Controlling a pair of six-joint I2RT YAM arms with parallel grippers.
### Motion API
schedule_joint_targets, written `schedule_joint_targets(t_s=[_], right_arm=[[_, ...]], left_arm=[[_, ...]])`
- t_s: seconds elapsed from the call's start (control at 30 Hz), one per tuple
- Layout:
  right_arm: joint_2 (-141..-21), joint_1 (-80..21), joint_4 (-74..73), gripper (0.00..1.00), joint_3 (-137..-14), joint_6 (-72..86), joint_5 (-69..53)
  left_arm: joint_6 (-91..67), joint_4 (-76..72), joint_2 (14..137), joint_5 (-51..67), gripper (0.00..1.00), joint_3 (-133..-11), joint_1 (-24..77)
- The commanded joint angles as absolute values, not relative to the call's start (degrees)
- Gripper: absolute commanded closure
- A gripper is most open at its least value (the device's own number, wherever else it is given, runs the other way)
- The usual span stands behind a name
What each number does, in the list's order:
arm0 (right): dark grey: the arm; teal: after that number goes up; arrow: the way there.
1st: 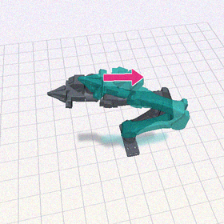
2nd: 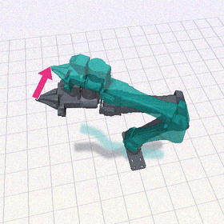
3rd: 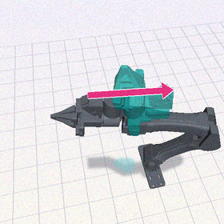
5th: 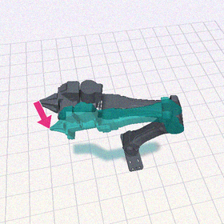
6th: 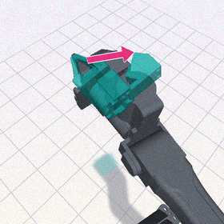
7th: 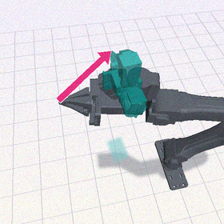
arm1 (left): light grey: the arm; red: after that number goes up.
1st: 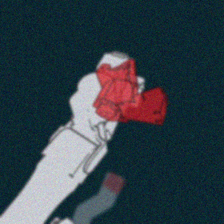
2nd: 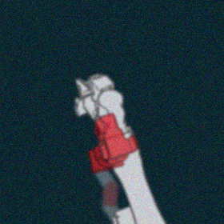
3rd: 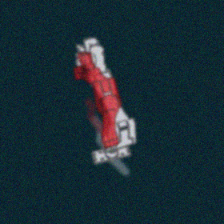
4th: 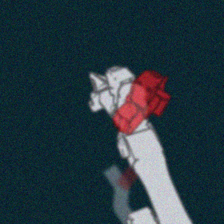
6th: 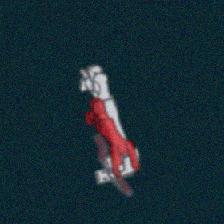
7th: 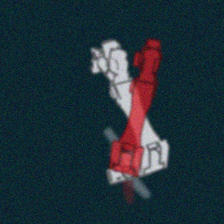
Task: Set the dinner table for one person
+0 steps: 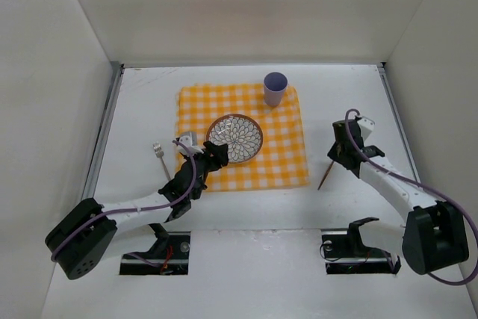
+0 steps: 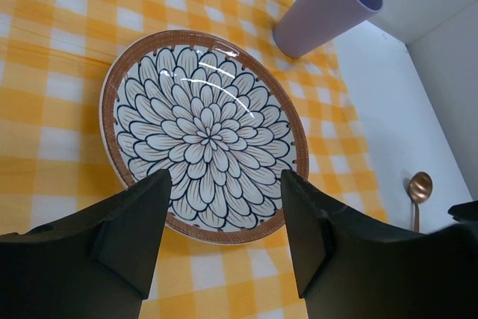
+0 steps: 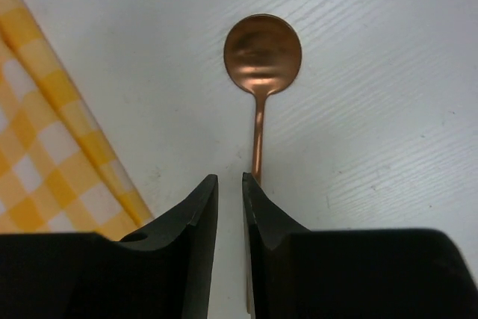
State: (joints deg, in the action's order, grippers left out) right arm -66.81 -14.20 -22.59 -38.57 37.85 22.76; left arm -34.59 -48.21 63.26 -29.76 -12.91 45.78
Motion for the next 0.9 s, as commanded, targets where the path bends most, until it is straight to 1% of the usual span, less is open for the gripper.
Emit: schedule_joint_targets(t_s=[0.0, 0.23, 0.47, 0.63, 0.73, 0.77, 0.83, 0.87], right_arm=[[-67.49, -14.02, -22.41, 0.72, -37.71, 40.25, 26.99], [-74.17, -14.46, -18.98, 0.71, -37.97, 40.26, 24.08], [-77.87, -14.46, -17.58, 0.69, -37.79, 38.85, 23.56], [-80.06, -14.19, -15.38, 0.70, -37.71, 38.23, 22.15], [-81.99, -13.75, -15.21, 0.73, -38.06, 37.97, 21.71], [-82.61, -13.67, -15.03, 0.75, -38.06, 37.88, 21.71], [-83.58, -13.93, -14.85, 0.81, -38.14, 38.05, 21.71], [-83.67, -13.93, -14.94, 0.86, -38.14, 38.32, 21.97]], left_arm=[[-35.07, -50.98, 61.26, -29.53, 0.41, -14.24, 46.01], [-35.16, -50.98, 61.17, -29.44, 0.41, -13.98, 46.27], [-35.16, -50.89, 61.52, -29.44, 0.41, -13.97, 46.19], [-35.33, -50.89, 61.79, -29.18, 0.40, -13.97, 46.19], [-35.51, -50.89, 62.14, -29.18, 0.40, -14.06, 46.01], [-35.59, -50.89, 62.14, -29.18, 0.40, -14.06, 46.01], [-35.60, -50.89, 62.05, -29.18, 0.40, -14.06, 46.01], [-35.60, -50.89, 62.05, -29.18, 0.40, -13.98, 45.92]])
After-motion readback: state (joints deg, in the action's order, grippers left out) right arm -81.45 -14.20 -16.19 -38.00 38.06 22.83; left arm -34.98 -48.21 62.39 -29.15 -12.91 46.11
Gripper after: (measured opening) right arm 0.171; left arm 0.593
